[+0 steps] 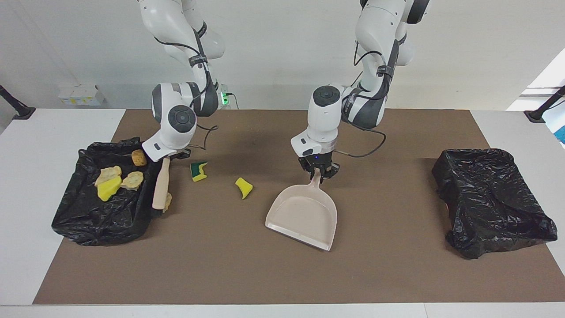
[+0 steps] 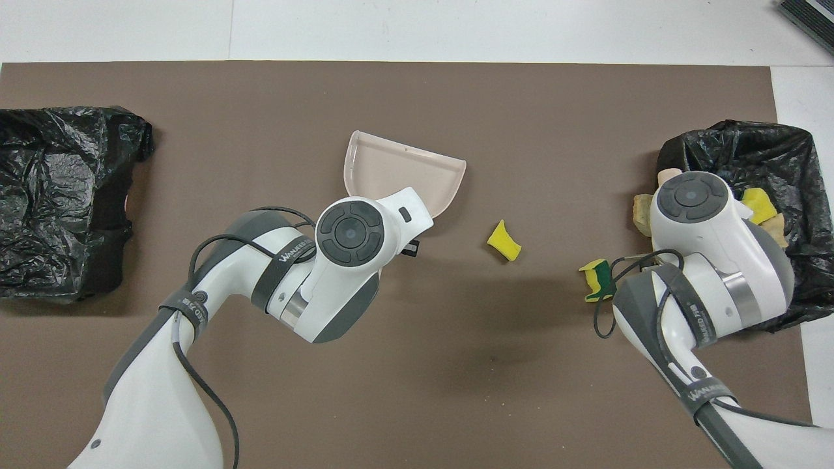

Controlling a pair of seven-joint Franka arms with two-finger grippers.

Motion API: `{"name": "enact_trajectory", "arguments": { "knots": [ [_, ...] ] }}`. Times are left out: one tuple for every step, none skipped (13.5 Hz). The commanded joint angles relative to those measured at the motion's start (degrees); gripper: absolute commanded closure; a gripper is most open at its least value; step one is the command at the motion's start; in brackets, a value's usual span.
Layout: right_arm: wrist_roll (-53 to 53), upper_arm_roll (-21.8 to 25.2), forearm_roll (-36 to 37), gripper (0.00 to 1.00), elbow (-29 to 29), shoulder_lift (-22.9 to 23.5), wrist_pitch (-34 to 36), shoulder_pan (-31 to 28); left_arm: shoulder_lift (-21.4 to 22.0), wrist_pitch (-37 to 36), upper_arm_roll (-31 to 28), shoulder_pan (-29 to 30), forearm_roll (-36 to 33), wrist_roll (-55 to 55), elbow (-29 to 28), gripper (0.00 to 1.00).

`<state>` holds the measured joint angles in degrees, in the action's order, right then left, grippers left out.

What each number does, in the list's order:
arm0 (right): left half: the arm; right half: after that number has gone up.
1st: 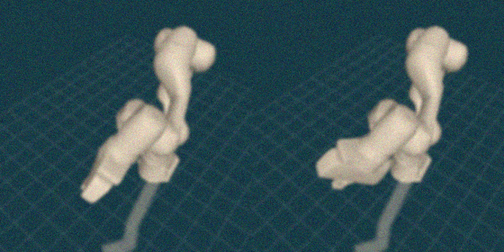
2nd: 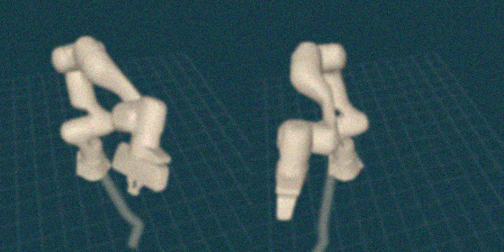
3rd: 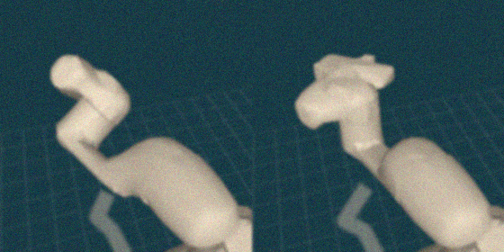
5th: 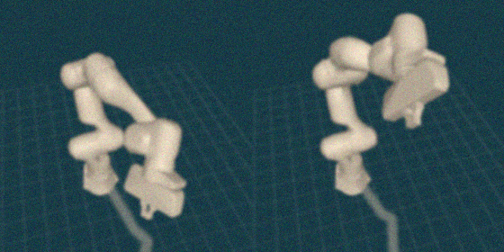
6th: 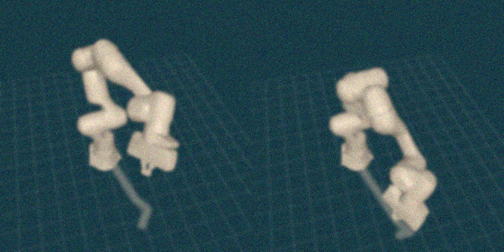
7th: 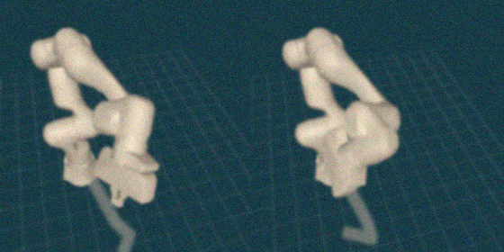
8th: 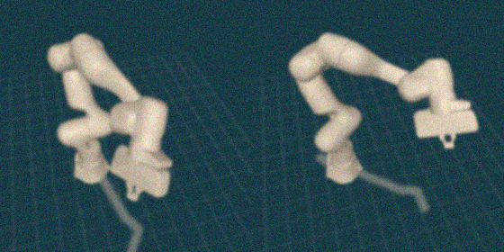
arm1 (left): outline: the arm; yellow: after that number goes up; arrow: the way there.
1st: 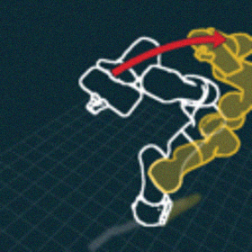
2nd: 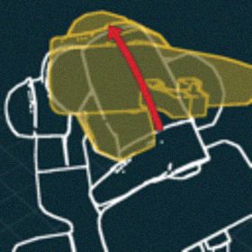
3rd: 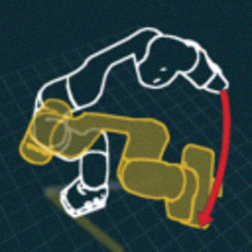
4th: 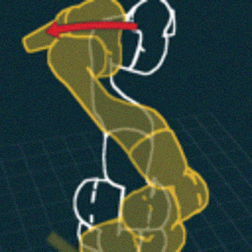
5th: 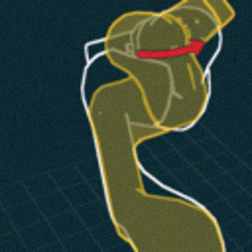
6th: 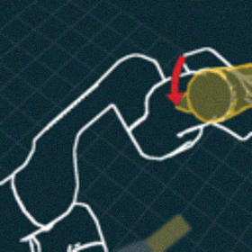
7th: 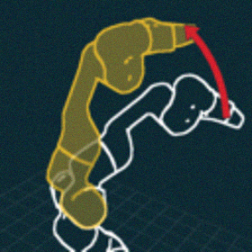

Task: Sweep and dump trash in bin
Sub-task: 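Move the brush to the tan chunk near the bag with the right gripper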

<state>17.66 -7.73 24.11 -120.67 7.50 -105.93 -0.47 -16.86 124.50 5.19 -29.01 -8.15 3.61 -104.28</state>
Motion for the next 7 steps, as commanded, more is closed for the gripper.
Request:
{"name": "enact_trajectory", "arguments": {
  "knots": [
    [-4.21,-0.35,-7.38,1.00,-1.23,-0.82,-0.42,2.30,2.54,-4.95,0.17,1.32,-1.17,-13.05,-0.49,0.98],
    [-3.95,-0.44,-11.16,1.00,-1.06,-0.82,-0.51,4.23,2.62,-5.32,0.17,1.67,-1.17,-17.19,-0.66,0.98],
    [-3.34,-0.44,-13.37,1.00,-0.79,-0.82,-0.59,6.25,2.71,-5.75,0.17,1.93,-1.17,-20.89,-0.75,0.98],
    [-2.99,-0.44,-15.22,1.00,-0.53,-0.82,-0.59,7.40,2.97,-6.19,0.17,2.02,-1.17,-25.80,-1.02,1.00],
    [-2.38,-0.44,-16.63,1.00,0.17,-0.73,-0.33,8.37,2.98,-6.11,0.17,2.20,-1.17,-31.41,-1.19,1.00],
    [-1.59,-0.44,-16.91,1.00,1.13,-0.64,0.63,9.60,2.89,-5.50,0.26,3.68,-1.17,-38.87,-1.28,1.00],
    [-1.32,-0.44,-16.99,1.00,2.71,-0.82,2.11,10.05,2.89,-5.76,0.26,4.30,-1.17,-46.34,-1.28,1.00]
  ]
}}
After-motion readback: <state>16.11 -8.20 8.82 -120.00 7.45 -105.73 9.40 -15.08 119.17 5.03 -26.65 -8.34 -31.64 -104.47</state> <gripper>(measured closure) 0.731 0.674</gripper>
